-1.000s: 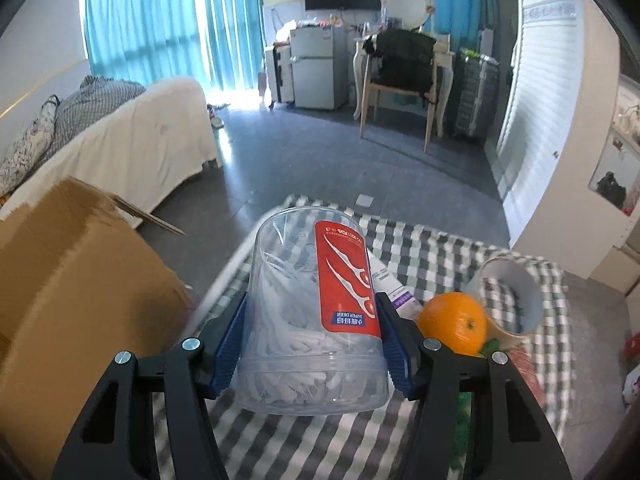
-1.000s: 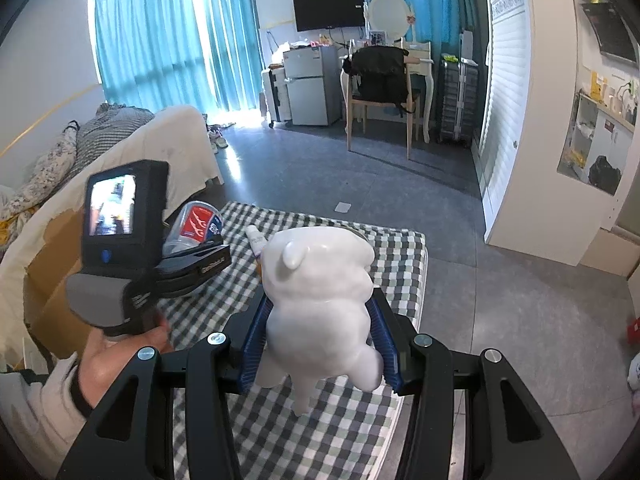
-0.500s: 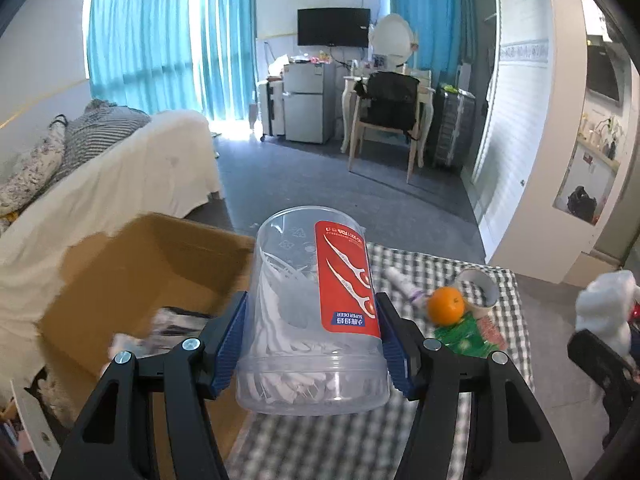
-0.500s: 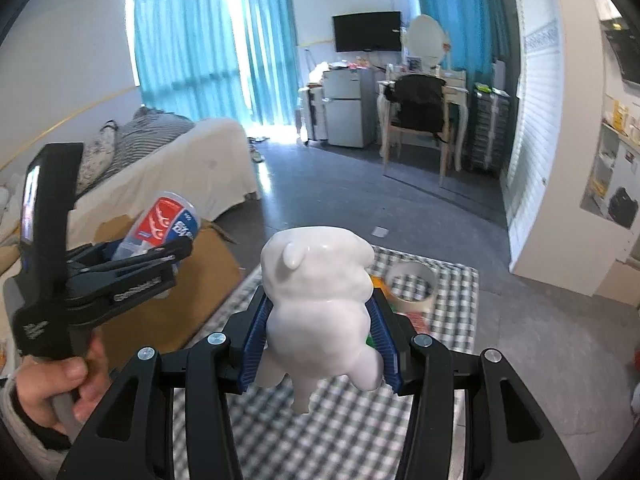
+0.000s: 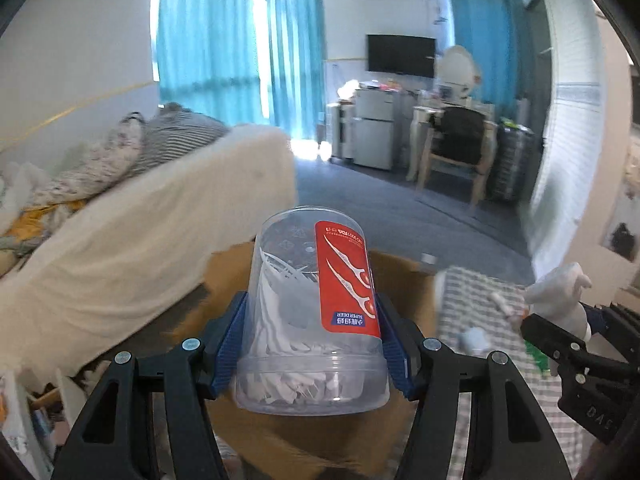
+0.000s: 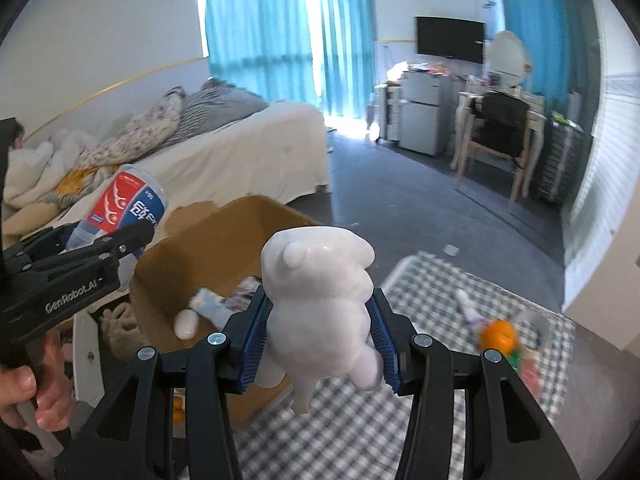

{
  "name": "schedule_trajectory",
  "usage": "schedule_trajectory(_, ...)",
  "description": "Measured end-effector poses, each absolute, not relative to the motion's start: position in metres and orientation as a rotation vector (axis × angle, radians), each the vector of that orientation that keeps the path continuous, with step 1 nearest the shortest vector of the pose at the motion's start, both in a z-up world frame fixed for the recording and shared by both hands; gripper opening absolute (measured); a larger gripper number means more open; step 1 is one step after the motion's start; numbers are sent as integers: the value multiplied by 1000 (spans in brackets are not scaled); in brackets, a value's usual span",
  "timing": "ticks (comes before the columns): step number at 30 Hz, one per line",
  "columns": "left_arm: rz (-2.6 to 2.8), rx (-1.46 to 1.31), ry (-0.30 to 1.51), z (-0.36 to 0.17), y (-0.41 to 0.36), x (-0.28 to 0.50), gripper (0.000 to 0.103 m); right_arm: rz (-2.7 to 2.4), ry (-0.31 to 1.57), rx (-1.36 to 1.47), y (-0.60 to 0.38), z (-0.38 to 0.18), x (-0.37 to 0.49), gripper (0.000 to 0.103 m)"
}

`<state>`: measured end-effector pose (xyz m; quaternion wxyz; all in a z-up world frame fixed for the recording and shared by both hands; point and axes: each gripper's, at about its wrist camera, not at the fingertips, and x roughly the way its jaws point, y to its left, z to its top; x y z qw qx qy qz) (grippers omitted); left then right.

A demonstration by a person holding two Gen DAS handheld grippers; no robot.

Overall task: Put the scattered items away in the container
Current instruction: 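Carry the bear and the swab jar over the cardboard box with both tools, then open the right tool to drop the white bear into the box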

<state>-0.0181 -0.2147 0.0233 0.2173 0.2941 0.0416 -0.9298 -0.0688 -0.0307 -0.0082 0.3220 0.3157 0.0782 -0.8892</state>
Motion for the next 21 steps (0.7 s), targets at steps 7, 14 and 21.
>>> schedule_trajectory(7,-2468,831,173,6,-271,-6,63,-2189,283,869,-113,-39,-87,48)
schedule_trajectory(14,-2416,873,209,-14,-298,-9,63,-2140,367,966,-158,-87,-117,48)
schedule_trajectory(21,-2429,896,214,-24,-294,-17,63,-2162,359,1026,-158,-104,-140,54)
